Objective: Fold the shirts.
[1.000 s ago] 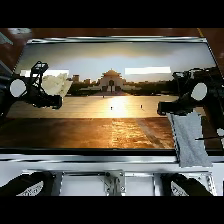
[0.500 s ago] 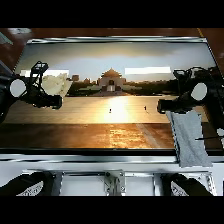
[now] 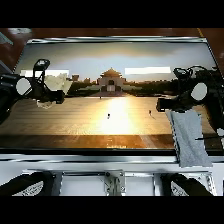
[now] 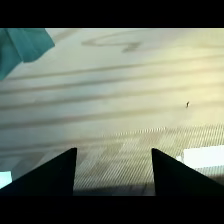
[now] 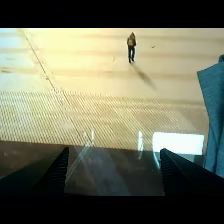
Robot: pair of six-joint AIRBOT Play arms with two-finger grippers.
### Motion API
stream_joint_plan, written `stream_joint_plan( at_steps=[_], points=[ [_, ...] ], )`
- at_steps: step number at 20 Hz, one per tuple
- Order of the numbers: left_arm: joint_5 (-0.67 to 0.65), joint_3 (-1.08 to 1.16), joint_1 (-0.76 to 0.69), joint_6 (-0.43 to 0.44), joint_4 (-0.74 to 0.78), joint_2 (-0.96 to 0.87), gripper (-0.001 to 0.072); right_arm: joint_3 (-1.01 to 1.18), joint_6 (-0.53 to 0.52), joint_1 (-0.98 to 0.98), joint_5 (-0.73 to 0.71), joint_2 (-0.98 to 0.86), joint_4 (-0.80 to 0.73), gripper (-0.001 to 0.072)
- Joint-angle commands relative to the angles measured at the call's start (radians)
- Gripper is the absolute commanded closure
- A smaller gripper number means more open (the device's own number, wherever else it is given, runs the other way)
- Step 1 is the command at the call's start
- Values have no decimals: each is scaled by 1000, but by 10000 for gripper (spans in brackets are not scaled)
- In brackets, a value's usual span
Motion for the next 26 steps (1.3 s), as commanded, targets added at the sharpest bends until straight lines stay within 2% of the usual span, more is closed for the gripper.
stream_joint_plan(
  at_steps=[1,2,4,5,9,11,14,22,23,24,25,26],
  points=[
    [76,69,97,-35,37,-88,82,-1,10,0,-1,-5,28,17],
    [59,120,154,-31,37,-142,41,-1,13,0,-5,-9,34,17],
    [8,232,256,-32,35,-263,25,-1,13,0,-7,-24,40,17],
    [-23,286,295,-27,30,-324,-13,-1,13,0,-7,-36,43,17],
    [-109,431,371,72,5,-542,-13,-1,13,0,-6,-97,73,17],
    [-76,443,372,113,6,-593,-13,-1,12,0,4,-126,100,22],
    [-1,444,372,113,6,-636,-13,-1,12,0,16,-161,113,22],
    [16,444,372,108,-6,-717,-8,-1,12,0,50,-171,114,22],
    [16,444,372,108,-6,-718,63,-1,12,0,60,-171,114,22],
    [15,444,373,108,-6,-718,391,-1,12,0,66,-171,114,22],
    [6,451,372,108,-6,-717,672,-1,12,0,71,-171,114,22],
    [-11,462,372,108,-11,-717,671,-1,12,0,73,-171,115,22]
  ],
)
